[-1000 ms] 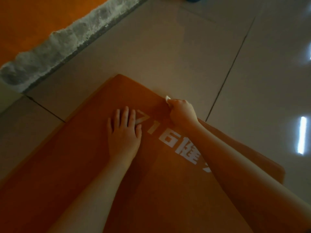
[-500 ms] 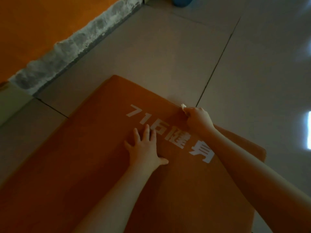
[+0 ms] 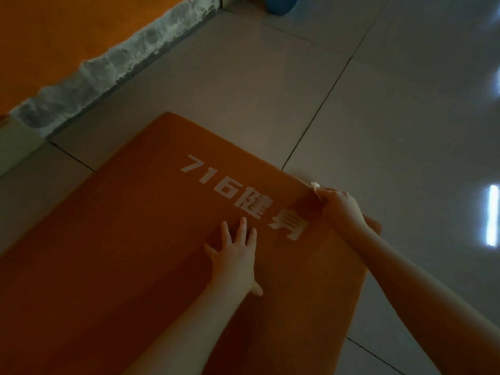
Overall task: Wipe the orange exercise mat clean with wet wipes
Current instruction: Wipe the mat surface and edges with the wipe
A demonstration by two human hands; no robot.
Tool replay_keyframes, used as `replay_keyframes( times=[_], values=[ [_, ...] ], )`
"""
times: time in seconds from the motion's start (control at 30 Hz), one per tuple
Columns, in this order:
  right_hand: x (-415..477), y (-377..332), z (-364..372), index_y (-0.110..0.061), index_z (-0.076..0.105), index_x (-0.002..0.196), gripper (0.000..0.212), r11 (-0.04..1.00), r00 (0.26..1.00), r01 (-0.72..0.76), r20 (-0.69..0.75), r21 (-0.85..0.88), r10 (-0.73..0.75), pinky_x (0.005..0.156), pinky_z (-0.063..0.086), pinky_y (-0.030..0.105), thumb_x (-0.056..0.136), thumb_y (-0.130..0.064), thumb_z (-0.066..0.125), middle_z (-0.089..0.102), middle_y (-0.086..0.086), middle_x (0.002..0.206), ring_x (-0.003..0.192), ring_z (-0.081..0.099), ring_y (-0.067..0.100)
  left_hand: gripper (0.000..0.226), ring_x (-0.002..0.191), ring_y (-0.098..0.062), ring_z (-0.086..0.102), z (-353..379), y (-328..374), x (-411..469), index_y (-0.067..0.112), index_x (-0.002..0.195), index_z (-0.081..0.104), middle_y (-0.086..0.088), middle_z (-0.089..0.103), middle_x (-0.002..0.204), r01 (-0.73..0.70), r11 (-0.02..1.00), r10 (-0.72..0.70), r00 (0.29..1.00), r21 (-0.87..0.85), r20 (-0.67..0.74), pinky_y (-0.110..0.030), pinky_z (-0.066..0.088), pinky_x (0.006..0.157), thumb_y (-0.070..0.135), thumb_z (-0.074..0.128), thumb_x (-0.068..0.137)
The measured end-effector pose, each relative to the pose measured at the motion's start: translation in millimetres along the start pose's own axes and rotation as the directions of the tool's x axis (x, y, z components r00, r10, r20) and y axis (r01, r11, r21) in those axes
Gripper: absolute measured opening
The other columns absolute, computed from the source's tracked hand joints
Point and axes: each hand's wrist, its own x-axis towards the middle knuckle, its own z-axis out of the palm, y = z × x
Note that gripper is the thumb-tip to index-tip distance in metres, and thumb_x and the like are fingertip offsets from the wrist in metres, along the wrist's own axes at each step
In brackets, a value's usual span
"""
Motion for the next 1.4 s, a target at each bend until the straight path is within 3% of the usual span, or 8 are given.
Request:
replay_keyframes(
  times=[0.33,0.47,0.57,0.63,0.73,0.93,1.07,1.4],
  values=[
    [-29,49,-20,-0.016,0.069,0.092,0.038,0.984,0.985,-0.170,0.047,0.043,0.168,0.048,0.036,0.029,0.082,0.010,0.043,0.054,0.003,0.071,0.061,0.051,0.022,0.130,0.145,-0.037,-0.014,-7,14,-7,0.024,0.153,-0.011,-0.003,-0.028,0.157,0.096,0.993,-0.096,0.995,0.071,-0.013,-0.063,0.022,0.112,0.052,0.081,0.066],
    [-44,64,-28,-0.029,0.034,0.053,0.046,0.975,0.976,-0.213,0.067,0.058,0.210,0.044,0.024,0.027,0.078,0.009,0.045,0.048,0.007,0.064,0.062,0.050,0.028,0.125,0.147,-0.034,-0.008,-10,21,-15,0.025,0.153,-0.009,-0.002,-0.023,0.159,0.118,0.987,-0.119,0.993,0.107,0.001,-0.067,0.017,0.111,0.056,0.077,0.069],
    [-56,75,-32,-0.029,0.040,0.059,0.041,0.970,0.970,-0.235,0.075,0.065,0.230,0.045,0.025,0.026,0.075,0.008,0.046,0.045,0.002,0.062,0.063,0.050,0.026,0.127,0.146,-0.036,-0.013,2,32,-24,0.024,0.152,-0.013,-0.001,-0.028,0.157,0.105,0.992,-0.109,0.992,0.067,0.058,-0.066,0.019,0.110,0.057,0.076,0.069],
    [-64,82,-31,-0.019,0.068,0.086,0.034,0.964,0.968,-0.251,0.040,0.084,0.248,0.046,0.029,0.027,0.077,0.007,0.048,0.053,0.007,0.065,0.064,0.054,0.028,0.129,0.145,-0.037,-0.017,9,36,-25,0.023,0.152,-0.016,0.000,-0.033,0.155,0.115,0.992,-0.117,0.992,0.048,0.047,-0.066,0.021,0.111,0.055,0.078,0.068],
    [-75,86,-24,-0.006,0.063,0.120,0.036,0.974,0.971,-0.224,-0.074,0.038,0.226,0.053,0.033,0.029,0.088,0.001,0.047,0.064,0.017,0.072,0.068,0.061,0.034,0.131,0.144,-0.038,-0.019,12,35,-22,0.023,0.152,-0.016,0.000,-0.034,0.154,0.117,0.993,-0.118,0.992,0.022,0.032,-0.063,0.022,0.112,0.053,0.080,0.067],
    [-92,75,-8,0.003,0.056,0.121,0.034,0.926,0.936,-0.314,-0.092,0.210,0.339,0.059,0.035,0.030,0.097,-0.015,0.040,0.059,0.010,0.070,0.065,0.057,0.027,0.133,0.144,-0.036,-0.020,15,35,-20,0.026,0.152,-0.016,0.004,-0.036,0.153,0.133,0.991,-0.132,0.991,-0.017,0.027,-0.062,0.019,0.113,0.050,0.083,0.065],
    [-99,63,-6,-0.002,0.060,0.114,0.026,0.883,0.919,-0.328,-0.100,0.336,0.380,0.062,0.043,0.029,0.098,-0.008,0.040,0.071,0.008,0.101,0.076,0.064,0.026,0.134,0.144,-0.036,-0.021,15,35,-19,0.026,0.152,-0.015,0.004,-0.035,0.153,0.131,0.990,-0.131,0.991,-0.046,0.012,-0.063,0.019,0.112,0.048,0.084,0.064],
    [-130,33,-1,-0.004,0.065,0.108,0.039,0.884,0.921,-0.372,-0.010,0.283,0.390,0.044,0.036,0.014,0.086,0.014,0.038,0.067,0.009,0.102,0.059,0.052,0.004,0.135,0.145,-0.035,-0.018,18,30,-20,0.028,0.153,-0.010,0.007,-0.027,0.157,0.105,0.990,-0.110,0.993,-0.095,-0.051,-0.068,0.015,0.110,0.047,0.087,0.060]
  ],
)
